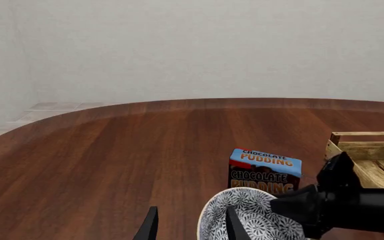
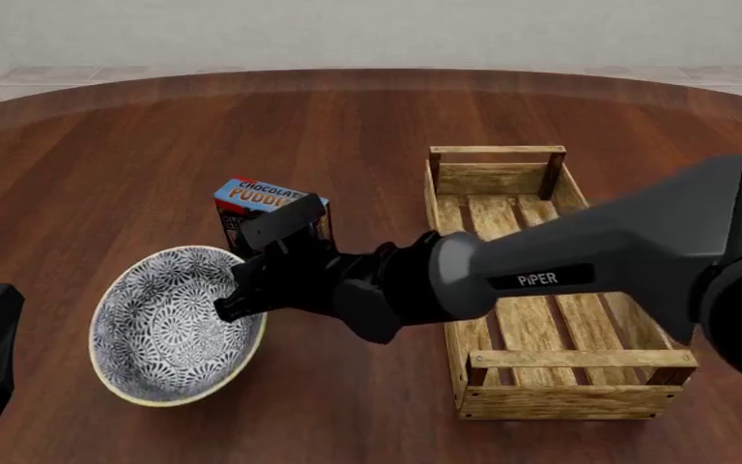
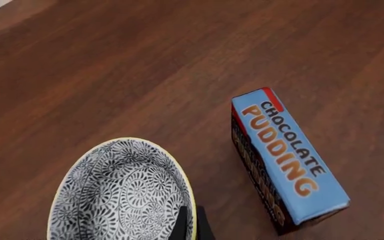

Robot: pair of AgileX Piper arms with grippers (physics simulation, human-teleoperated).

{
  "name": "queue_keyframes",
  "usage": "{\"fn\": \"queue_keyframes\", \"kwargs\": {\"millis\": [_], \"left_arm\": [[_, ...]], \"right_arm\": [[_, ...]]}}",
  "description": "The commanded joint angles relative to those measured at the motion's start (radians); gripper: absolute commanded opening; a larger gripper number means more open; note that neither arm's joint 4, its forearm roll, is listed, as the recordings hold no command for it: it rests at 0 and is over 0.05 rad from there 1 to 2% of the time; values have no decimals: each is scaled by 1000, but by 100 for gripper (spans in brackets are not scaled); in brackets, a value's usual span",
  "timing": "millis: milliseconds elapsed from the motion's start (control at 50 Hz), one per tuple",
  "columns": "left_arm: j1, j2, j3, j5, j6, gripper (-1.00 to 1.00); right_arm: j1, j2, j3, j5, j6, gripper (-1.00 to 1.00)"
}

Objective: Pick up the bowl on the left and put it in the tray.

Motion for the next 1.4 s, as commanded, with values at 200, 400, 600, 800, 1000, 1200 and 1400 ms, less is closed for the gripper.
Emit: {"fn": "queue_keyframes", "kwargs": {"millis": [200,400,600,800,1000,1200,1400], "left_arm": [[0,0,0,0,0,100],[0,0,0,0,0,100],[0,0,0,0,0,100],[0,0,0,0,0,100],[0,0,0,0,0,100],[0,0,0,0,0,100],[0,0,0,0,0,100]], "right_arm": [[6,-22,52,-20,11,-100],[3,-38,57,-25,10,-100],[-12,-76,42,-2,-1,-100],[-12,-94,52,-5,1,-100],[-5,-108,69,-10,12,-100],[-2,-155,81,-8,28,-100],[8,-190,94,-7,41,-100]]}}
